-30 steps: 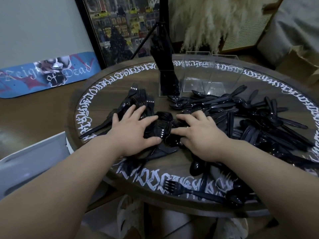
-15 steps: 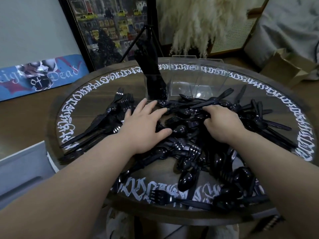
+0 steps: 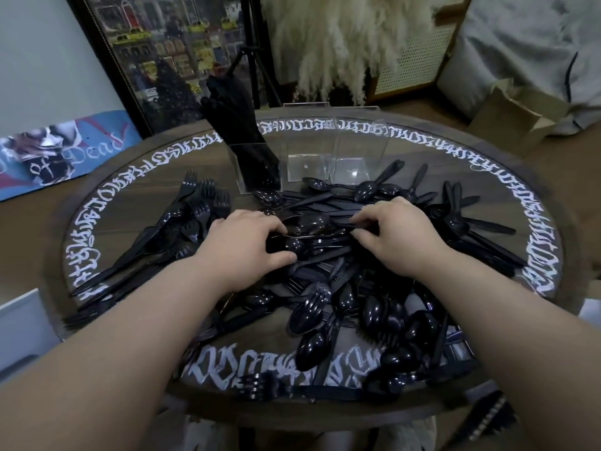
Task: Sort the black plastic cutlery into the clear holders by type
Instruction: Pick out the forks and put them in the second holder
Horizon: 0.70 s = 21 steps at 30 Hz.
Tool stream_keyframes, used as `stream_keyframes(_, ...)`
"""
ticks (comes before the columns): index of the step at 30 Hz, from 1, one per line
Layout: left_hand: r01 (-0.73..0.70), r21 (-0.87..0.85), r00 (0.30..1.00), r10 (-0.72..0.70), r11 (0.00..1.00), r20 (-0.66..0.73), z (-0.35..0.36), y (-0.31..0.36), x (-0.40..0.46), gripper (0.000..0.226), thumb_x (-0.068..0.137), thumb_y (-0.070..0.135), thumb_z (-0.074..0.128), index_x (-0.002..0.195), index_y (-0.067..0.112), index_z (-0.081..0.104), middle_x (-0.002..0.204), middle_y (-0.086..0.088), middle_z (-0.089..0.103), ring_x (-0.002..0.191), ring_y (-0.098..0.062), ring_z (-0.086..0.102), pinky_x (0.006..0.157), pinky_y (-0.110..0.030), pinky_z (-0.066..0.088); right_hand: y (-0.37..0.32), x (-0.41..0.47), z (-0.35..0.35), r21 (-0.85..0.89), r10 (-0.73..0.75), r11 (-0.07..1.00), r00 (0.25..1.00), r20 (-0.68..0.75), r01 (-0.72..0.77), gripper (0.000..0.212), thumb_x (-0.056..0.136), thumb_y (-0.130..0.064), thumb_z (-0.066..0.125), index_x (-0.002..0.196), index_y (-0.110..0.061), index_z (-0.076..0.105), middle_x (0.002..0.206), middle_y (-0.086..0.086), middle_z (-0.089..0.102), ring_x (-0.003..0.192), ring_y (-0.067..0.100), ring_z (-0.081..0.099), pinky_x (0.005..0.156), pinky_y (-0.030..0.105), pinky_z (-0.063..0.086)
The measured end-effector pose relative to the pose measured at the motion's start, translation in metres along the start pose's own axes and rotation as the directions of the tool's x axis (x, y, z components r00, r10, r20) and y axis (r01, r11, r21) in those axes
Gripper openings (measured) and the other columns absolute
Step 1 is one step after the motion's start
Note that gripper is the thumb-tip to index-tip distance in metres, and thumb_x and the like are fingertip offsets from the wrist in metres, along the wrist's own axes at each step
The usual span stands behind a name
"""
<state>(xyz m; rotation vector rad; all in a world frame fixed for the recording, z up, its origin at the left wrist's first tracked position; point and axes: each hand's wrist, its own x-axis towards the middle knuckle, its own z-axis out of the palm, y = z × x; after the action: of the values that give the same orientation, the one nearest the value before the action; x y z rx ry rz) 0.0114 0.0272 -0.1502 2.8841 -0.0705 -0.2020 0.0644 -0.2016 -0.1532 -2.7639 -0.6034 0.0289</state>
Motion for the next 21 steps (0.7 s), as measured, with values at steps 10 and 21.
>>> stream_keyframes(10, 0.003, -0.030, 1.000, -0.004, 1.000, -0.029, -0.005, -0.007, -0.003, 0.034, 0.085, 0.035, 0.059, 0.119, 0.034, 0.059, 0.120, 0.007, 0.057, 0.126, -0.017, 0.042, 0.106, -0.046, 0.035, -0.011, 0.060, 0.006, -0.074, 0.144, 0.987, 0.989, 0.023, -0.142, 0.039, 0.092, -0.049, 0.054, 0.099, -0.015, 0.071, 0.093, 0.007, 0.068, 0.113, 0.032, 0.047, 0.077, 0.033, 0.043)
stream_keyframes(21, 0.013, -0.108, 0.997, -0.021, 0.994, -0.078, -0.001, -0.003, 0.007, 0.049, 0.089, 0.025, 0.038, 0.138, 0.026, 0.047, 0.148, 0.010, 0.039, 0.144, -0.014, 0.018, 0.116, -0.048, 0.019, -0.023, 0.062, 0.020, -0.012, 0.074, 0.997, 0.987, 0.144, -0.073, 0.015, 0.084, -0.043, 0.063, 0.078, -0.035, 0.052, 0.098, -0.001, 0.057, 0.108, 0.030, 0.045, 0.099, 0.044, 0.040)
